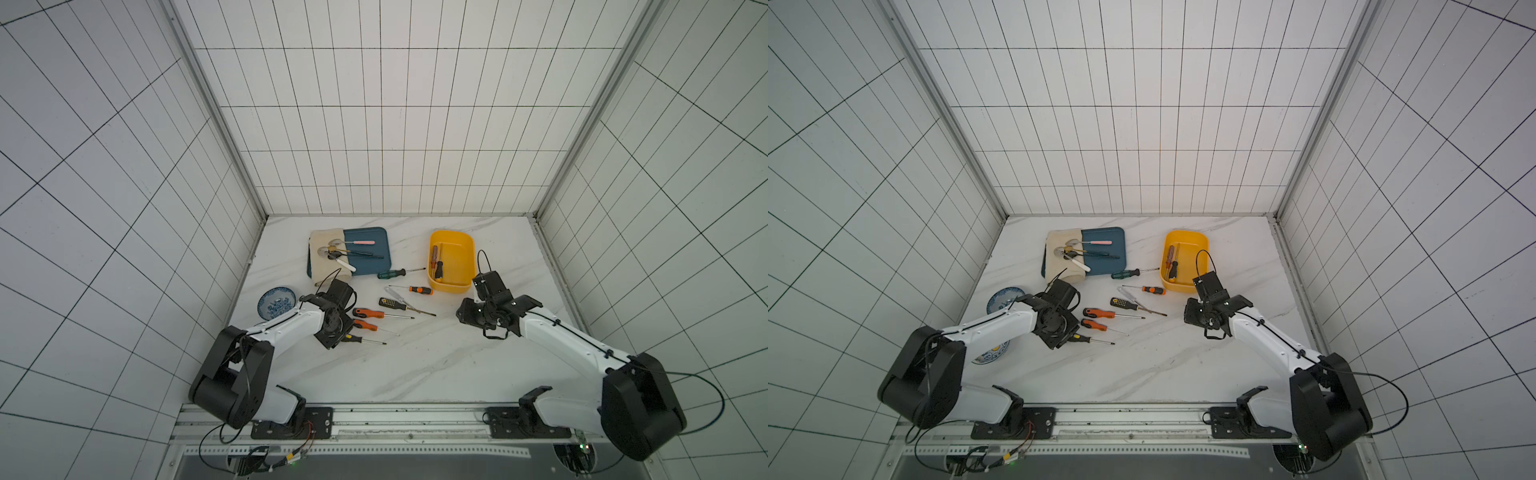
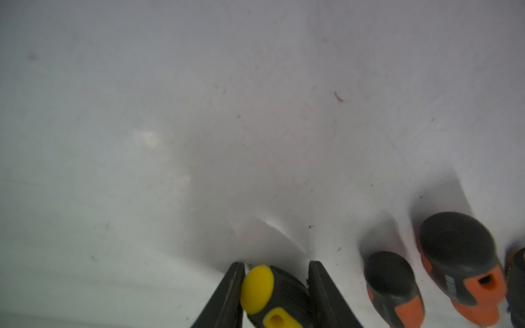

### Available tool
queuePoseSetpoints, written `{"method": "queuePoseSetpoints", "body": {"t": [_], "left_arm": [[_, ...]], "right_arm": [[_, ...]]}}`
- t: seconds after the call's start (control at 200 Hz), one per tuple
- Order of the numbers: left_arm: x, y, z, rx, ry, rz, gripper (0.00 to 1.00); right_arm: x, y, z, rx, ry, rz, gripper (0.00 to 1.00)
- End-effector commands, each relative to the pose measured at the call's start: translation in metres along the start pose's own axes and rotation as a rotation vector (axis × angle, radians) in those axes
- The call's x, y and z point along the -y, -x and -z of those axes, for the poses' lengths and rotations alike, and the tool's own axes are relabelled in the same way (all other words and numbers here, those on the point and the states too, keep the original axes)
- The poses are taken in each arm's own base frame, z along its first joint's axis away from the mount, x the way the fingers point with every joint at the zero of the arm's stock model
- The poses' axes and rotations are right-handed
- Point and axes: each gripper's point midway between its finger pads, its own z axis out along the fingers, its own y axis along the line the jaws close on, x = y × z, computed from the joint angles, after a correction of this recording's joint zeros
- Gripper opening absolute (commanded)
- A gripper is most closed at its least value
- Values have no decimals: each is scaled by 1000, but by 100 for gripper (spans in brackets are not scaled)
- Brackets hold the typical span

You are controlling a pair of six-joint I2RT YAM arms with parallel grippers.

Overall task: Put the screwdriver on the desktop into the storage box
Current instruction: Pick up the screwdriver from the center of the board.

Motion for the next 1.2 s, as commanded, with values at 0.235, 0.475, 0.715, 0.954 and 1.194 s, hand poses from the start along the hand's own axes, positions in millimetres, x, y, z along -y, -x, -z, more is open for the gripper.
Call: {"method": "queuePoseSetpoints", "body": {"t": [0.235,0.475,0.715,0.954,1.194], "left_arm": [[-11,1,3,3,11,-2,23],[1,5,11,9,-38,-23,6],[22,14,32,15,-144,-28,0],[45,18,53,-2,-251,-41,0],[77,13,75,-19,-366,-107,0]], "right_arm": [[5,-6,-3,-2,-12,-13,40],[-3,-4,-4,-10,6,17,40],[-21,-4,-5,-26,35,78,40],[-67,0,8,-12,185,214,41],[-133,0,29,-18,353,411,47]]}}
